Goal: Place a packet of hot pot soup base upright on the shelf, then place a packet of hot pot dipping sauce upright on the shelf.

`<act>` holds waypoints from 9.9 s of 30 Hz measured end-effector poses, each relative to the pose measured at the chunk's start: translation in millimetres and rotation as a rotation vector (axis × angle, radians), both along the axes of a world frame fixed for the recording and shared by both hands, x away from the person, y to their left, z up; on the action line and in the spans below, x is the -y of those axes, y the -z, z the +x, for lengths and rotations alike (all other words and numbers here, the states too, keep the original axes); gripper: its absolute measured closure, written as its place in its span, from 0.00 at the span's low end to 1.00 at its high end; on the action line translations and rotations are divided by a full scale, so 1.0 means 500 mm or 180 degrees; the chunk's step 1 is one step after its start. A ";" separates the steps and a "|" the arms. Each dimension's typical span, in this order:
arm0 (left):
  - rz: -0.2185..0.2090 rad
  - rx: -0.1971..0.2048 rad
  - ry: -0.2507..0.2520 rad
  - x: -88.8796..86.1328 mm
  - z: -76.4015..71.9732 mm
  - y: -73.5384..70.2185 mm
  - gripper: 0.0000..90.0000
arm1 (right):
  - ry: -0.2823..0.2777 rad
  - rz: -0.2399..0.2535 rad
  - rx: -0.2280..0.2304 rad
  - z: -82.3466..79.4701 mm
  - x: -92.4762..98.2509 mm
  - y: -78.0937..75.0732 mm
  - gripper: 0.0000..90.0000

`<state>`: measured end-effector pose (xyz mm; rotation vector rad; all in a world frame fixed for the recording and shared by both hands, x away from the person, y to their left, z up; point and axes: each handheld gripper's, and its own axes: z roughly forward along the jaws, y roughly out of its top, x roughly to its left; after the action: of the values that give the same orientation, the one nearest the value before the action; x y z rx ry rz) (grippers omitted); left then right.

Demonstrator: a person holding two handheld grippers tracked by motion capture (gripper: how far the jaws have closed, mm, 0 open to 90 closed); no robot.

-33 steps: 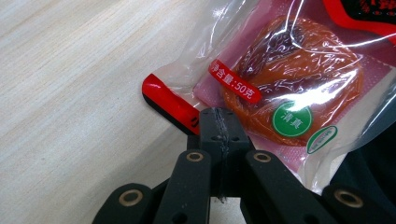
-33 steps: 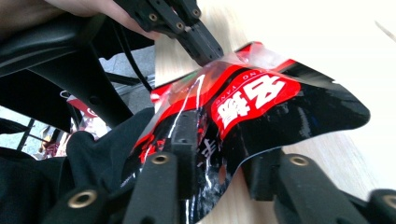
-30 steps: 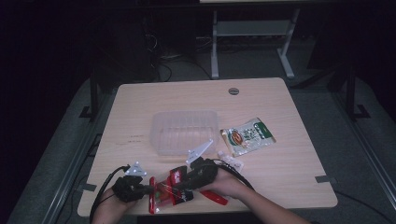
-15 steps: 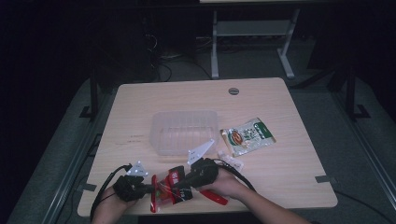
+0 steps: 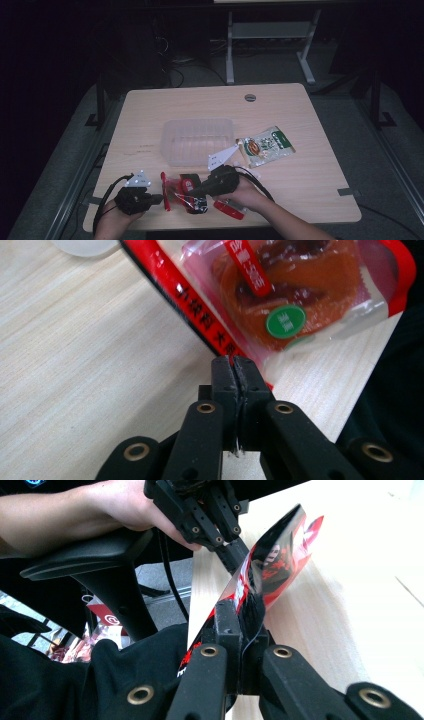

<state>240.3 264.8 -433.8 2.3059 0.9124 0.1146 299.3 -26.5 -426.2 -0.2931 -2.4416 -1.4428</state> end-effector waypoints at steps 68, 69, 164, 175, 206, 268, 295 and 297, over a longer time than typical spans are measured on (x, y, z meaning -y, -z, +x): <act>-0.0081 0.0165 -0.0115 -0.021 0.007 0.015 0.38 | 0.1162 0.0251 0.0468 0.110 0.240 -0.164 1.00; -0.0086 0.0165 -0.0121 -0.021 0.006 0.015 0.38 | 0.1182 0.0247 0.0460 0.111 0.244 -0.164 1.00; -0.0046 0.0084 -0.0033 -0.018 0.007 0.024 0.37 | 0.1499 -0.0316 0.0289 0.191 0.157 -0.120 0.35; -0.0032 0.0098 -0.0029 -0.022 0.008 0.023 0.37 | 0.1384 -0.0173 0.0357 0.139 0.200 -0.156 0.68; -0.0045 0.0100 -0.0028 -0.018 0.004 0.020 0.38 | 0.1497 -0.0787 0.0428 0.003 0.340 -0.011 0.37; -0.0330 -0.0065 0.1461 0.442 0.039 0.027 1.00 | 0.1914 -0.0952 0.0580 0.023 0.373 0.028 0.19; -0.0003 -0.0085 0.1198 0.350 0.068 0.032 1.00 | 0.1956 -0.0916 0.0575 0.026 0.380 0.028 0.19; -0.0018 -0.0090 0.1206 0.348 0.068 0.031 1.00 | 0.1970 -0.0906 0.0563 0.025 0.382 0.027 0.19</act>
<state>274.1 90.7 -449.4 2.4355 0.4740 -0.0822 311.7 -217.4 -439.5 -1.1082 -2.8516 -1.3622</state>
